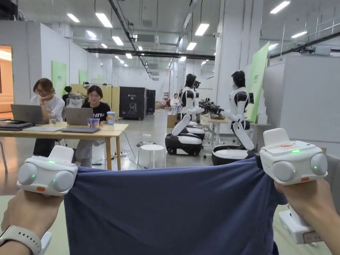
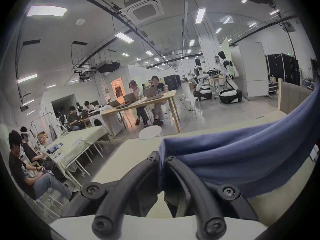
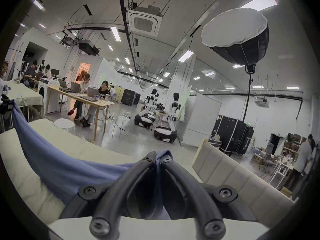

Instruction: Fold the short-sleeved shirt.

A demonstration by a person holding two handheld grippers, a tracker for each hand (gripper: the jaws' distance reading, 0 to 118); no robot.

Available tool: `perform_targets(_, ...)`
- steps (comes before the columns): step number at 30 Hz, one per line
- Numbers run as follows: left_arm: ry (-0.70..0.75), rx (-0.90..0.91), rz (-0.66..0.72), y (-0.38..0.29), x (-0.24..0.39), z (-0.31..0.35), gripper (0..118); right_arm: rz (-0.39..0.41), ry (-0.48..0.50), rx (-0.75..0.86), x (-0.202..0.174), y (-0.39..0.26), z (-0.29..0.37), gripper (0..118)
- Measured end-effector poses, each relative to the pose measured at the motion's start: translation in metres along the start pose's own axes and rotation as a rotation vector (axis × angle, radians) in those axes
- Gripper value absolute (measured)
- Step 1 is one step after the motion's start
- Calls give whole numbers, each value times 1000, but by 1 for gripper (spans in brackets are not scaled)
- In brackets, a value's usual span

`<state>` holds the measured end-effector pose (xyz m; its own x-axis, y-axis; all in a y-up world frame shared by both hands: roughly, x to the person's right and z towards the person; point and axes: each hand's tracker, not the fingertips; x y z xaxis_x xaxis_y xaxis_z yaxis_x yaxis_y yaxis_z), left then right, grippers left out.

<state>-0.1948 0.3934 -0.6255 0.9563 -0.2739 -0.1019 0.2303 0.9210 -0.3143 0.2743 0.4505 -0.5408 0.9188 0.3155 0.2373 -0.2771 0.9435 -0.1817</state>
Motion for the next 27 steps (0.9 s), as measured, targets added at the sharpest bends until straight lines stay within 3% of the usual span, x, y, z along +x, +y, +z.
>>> perform_targets(5,-41,-22,-23,-64,-7,58,1,21,16,-56,-5,-56,61,4)
perform_targets(10,-152,-161,-10,-169,-16,120,1,9,110,-173,-19,-156,123,4)
perform_targets(17,-226,-468,-43,-329,-15,185,2,46,270,-481,-52,-302,192,4)
perform_targets(21,-235,-522,-7,-367,-19,198,6,42,306,-588,-68,-337,216,6)
perform_targets(22,-231,-511,7,-367,-20,203,17,33,299,-583,-68,-338,215,16)
perform_targets(23,-220,-496,15,-362,-20,209,38,13,271,-581,-68,-337,218,41)
perform_targets(24,-179,-459,0,-351,-18,214,77,-25,232,-550,-68,-329,223,80)
perform_targets(25,-151,-423,-24,-342,-13,222,99,-39,251,-558,-68,-319,226,99)
perform_targets(26,-143,-381,-47,-333,-6,230,110,-70,263,-570,-70,-310,230,107)
perform_targets(27,-152,-335,-54,-323,3,238,109,-104,278,-563,-76,-299,235,107)
